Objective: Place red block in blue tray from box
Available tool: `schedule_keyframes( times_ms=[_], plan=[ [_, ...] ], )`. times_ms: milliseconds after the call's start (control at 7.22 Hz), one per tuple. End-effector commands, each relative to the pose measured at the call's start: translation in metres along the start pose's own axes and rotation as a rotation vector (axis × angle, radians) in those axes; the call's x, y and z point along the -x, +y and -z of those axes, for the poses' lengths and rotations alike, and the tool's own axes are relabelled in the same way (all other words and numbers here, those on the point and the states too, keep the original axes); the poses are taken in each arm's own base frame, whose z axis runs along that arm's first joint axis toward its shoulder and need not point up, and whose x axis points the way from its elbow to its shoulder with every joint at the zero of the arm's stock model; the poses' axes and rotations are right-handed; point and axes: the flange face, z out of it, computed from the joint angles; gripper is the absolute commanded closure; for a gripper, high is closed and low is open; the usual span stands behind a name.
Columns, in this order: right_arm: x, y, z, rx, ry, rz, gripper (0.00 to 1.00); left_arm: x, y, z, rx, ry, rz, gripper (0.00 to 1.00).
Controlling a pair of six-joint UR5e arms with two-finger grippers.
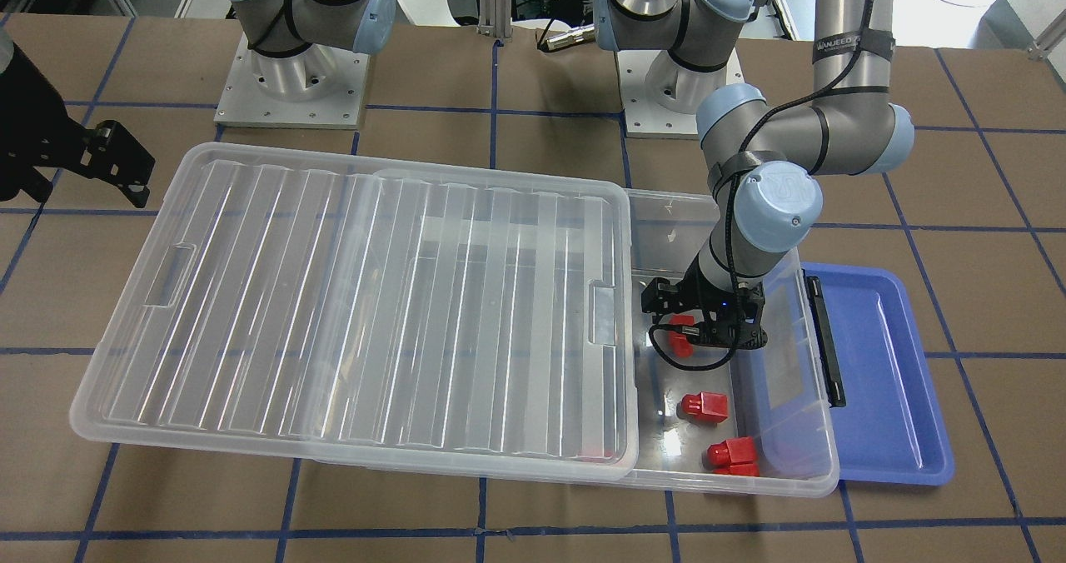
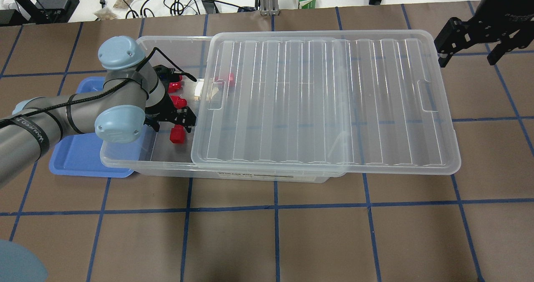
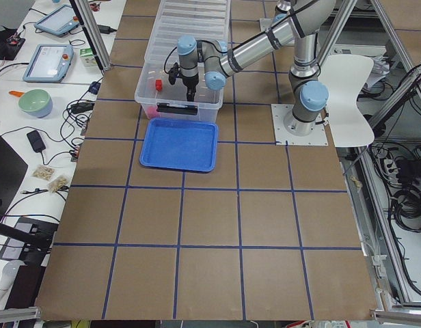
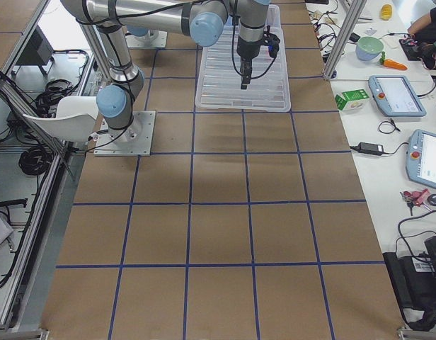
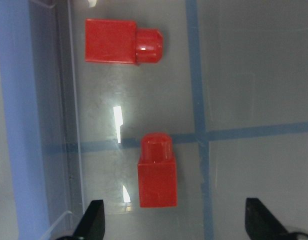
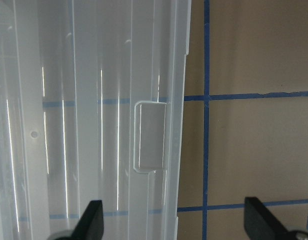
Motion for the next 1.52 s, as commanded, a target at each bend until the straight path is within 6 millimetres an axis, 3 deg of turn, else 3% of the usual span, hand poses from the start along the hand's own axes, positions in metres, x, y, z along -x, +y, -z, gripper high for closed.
schedule_keyframes(
  times_ms=[0,277,415,554,692,831,1108,1246,1385],
  plan=[
    [0.000,0.000,-0.006,0.010,-0.001,0.001,0.00,0.002,0.000,-0.017,0.016,0.004,0.016,0.00],
    [0.000,-0.001,-0.008,0.006,0.000,0.000,0.00,0.001,0.003,-0.035,-0.010,-0.001,0.012,0.00],
    [0.000,0.000,-0.008,0.006,0.000,0.000,0.00,0.002,0.000,-0.036,-0.020,-0.005,0.015,0.15],
    [0.000,-0.001,-0.009,0.007,0.000,0.000,0.00,0.002,-0.002,-0.033,-0.024,-0.009,0.012,0.65],
    [0.000,-0.001,-0.008,0.004,-0.001,0.000,0.00,0.002,0.000,-0.033,-0.021,-0.009,0.020,0.91],
    [0.000,-0.002,-0.009,0.006,0.000,0.000,0.00,0.002,-0.001,-0.030,-0.021,-0.010,0.029,1.00],
    [0.000,0.000,-0.008,0.006,0.000,0.000,0.00,-0.006,-0.001,-0.006,-0.034,-0.011,0.064,1.00],
    [0.000,0.001,-0.006,0.004,0.000,0.000,0.00,-0.008,-0.004,0.013,-0.023,0.000,0.073,1.00],
    [0.001,0.001,-0.005,0.002,-0.002,0.000,0.00,-0.005,-0.010,0.051,0.022,0.001,0.079,1.00]
  ],
)
